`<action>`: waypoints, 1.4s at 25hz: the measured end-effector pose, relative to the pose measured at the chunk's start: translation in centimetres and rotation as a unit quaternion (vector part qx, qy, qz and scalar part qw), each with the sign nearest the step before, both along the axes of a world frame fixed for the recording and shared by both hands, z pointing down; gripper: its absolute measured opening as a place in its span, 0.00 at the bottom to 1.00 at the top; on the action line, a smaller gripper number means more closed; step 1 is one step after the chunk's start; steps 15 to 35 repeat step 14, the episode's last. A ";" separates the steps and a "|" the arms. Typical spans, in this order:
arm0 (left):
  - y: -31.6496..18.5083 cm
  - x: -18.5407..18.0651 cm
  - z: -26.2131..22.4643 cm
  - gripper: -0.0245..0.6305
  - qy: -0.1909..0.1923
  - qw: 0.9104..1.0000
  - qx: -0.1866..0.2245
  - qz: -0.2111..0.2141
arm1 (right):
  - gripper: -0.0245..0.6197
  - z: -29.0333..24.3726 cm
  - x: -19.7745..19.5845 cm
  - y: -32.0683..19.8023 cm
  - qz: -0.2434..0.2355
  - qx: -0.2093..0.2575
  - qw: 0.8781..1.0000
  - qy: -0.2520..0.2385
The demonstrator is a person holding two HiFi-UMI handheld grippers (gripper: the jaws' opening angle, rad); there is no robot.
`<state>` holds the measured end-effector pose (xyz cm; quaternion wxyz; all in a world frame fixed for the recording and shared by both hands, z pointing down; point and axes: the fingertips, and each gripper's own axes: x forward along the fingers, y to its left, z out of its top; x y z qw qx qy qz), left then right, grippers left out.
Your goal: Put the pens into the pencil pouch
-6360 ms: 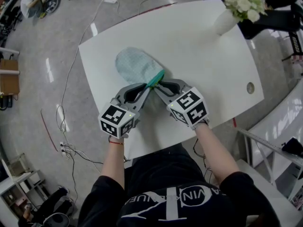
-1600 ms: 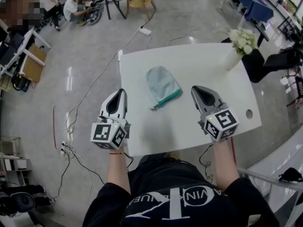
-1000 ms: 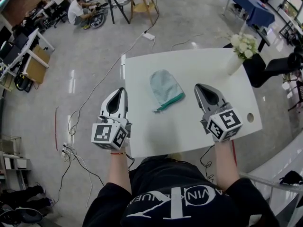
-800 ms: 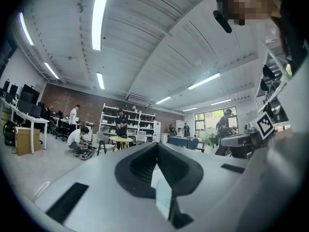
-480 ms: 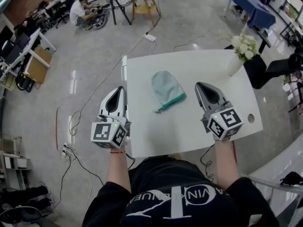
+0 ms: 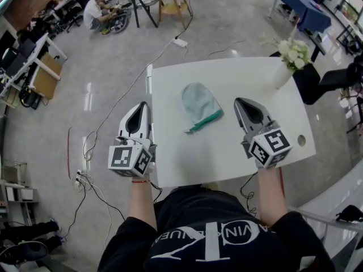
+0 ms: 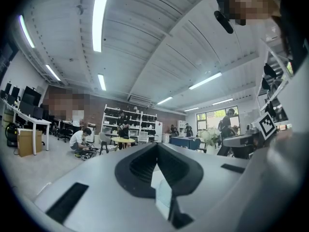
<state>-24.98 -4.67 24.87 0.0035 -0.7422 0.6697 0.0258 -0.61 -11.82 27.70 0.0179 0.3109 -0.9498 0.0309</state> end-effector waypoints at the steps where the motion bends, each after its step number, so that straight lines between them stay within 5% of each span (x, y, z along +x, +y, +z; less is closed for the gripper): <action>1: 0.0 0.0 0.0 0.04 0.000 1.000 -0.001 0.000 | 0.05 0.0 0.0 0.0 -0.001 -0.001 1.000 0.000; 35: -0.3 0.1 0.6 0.04 0.006 1.000 -0.002 0.002 | 0.05 0.1 0.1 0.0 -0.004 0.004 1.000 -0.013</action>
